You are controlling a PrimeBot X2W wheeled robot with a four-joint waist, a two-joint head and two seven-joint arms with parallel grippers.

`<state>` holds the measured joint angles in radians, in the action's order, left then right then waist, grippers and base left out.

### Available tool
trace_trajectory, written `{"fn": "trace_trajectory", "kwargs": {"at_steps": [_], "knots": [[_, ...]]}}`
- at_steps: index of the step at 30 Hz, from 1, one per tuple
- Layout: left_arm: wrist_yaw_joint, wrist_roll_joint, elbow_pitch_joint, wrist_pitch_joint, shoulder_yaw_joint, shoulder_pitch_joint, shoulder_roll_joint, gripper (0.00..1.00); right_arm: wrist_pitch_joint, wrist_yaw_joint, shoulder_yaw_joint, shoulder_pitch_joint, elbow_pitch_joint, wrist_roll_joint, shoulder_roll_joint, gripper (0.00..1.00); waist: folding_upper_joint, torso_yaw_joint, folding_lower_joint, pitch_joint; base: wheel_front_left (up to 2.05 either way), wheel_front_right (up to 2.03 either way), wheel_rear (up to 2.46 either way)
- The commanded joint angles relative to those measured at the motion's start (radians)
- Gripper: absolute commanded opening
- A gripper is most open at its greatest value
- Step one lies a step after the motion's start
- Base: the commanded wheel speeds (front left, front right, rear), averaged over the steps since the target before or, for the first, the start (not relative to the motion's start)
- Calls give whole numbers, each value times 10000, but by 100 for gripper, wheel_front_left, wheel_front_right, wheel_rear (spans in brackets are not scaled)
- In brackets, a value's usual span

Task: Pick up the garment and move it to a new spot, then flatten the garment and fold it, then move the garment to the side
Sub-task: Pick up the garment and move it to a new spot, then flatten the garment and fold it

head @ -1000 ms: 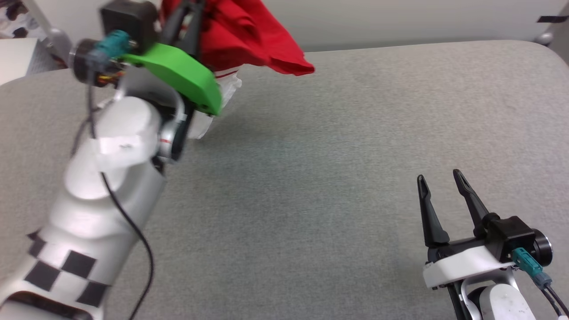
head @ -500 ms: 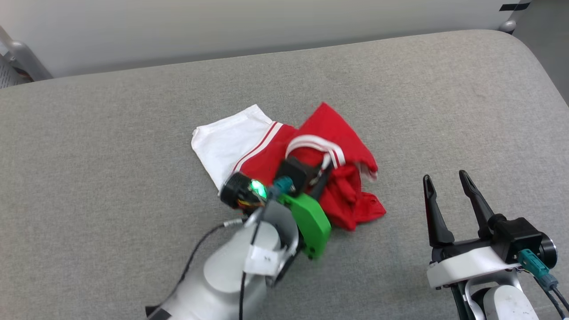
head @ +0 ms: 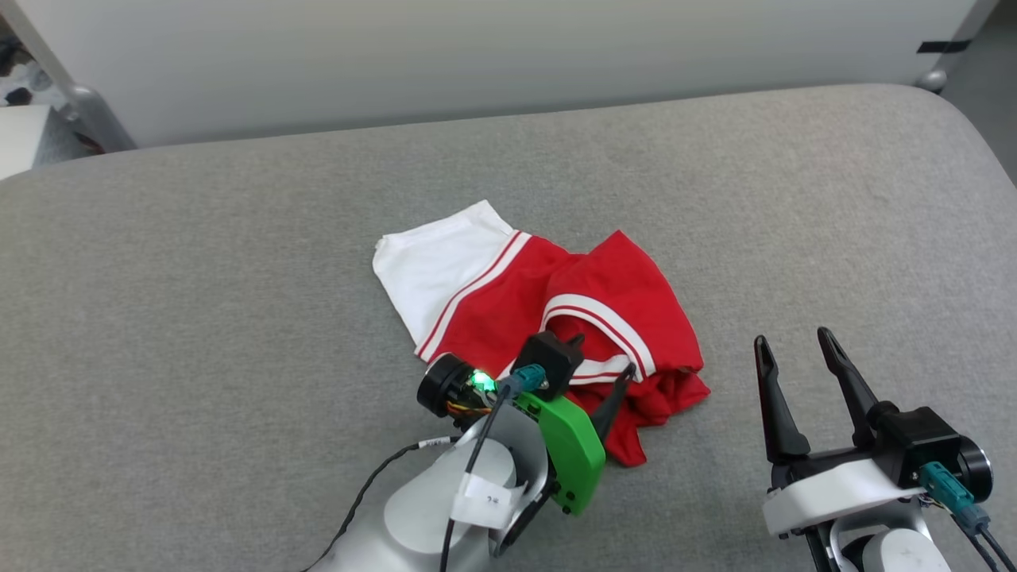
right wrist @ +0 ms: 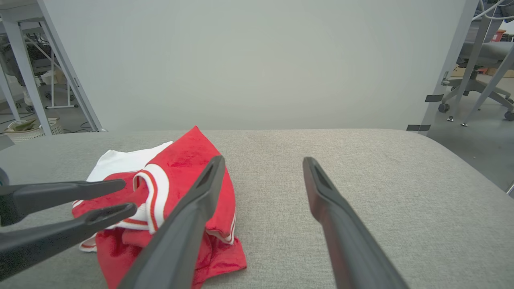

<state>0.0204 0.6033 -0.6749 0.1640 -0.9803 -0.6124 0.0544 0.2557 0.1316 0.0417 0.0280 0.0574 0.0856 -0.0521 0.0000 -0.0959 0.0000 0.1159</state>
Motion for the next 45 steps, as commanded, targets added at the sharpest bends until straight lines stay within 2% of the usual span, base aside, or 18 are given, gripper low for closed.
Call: {"fn": "trace_trajectory", "kwargs": {"at_steps": [1,6,11,13,19,24,29,35,45], "knots": [[-78,96,98,182,129,-7,-30,100,61,-9,-20,-128,23,-77,18,100,0,321,0,-334,0,0,0],[77,304,689,618,758,-177,365,100,61,-9,-190,-342,59,-188,18,100,0,853,0,-762,0,0,0],[486,327,1525,888,1589,18,1324,100,61,-9,-280,-552,98,-305,18,100,0,1317,0,-1096,0,0,0],[743,265,2078,953,2117,498,1968,100,61,-9,-366,-685,83,-362,18,100,0,1528,0,-1205,0,0,0],[1225,-96,3834,973,3754,2441,2587,100,61,-9,-501,-886,5,-376,18,100,0,1704,0,-1252,0,0,0],[1168,-629,4757,975,4773,3941,2414,100,61,-9,-540,-1012,-26,-375,18,100,0,1753,0,-1261,0,0,0],[881,-1220,5106,976,5367,4866,1896,100,61,-9,-564,-1085,-33,-367,18,100,0,1757,0,-1315,0,0,0],[436,-1768,5095,976,5852,5288,1382,100,61,-9,-549,-1129,-27,-303,18,100,0,1744,0,-1357,0,0,0],[-100,-2277,4818,977,6518,5359,969,100,61,-9,-481,-1097,-21,-240,18,100,0,1638,0,-1317,0,0,0]]}}
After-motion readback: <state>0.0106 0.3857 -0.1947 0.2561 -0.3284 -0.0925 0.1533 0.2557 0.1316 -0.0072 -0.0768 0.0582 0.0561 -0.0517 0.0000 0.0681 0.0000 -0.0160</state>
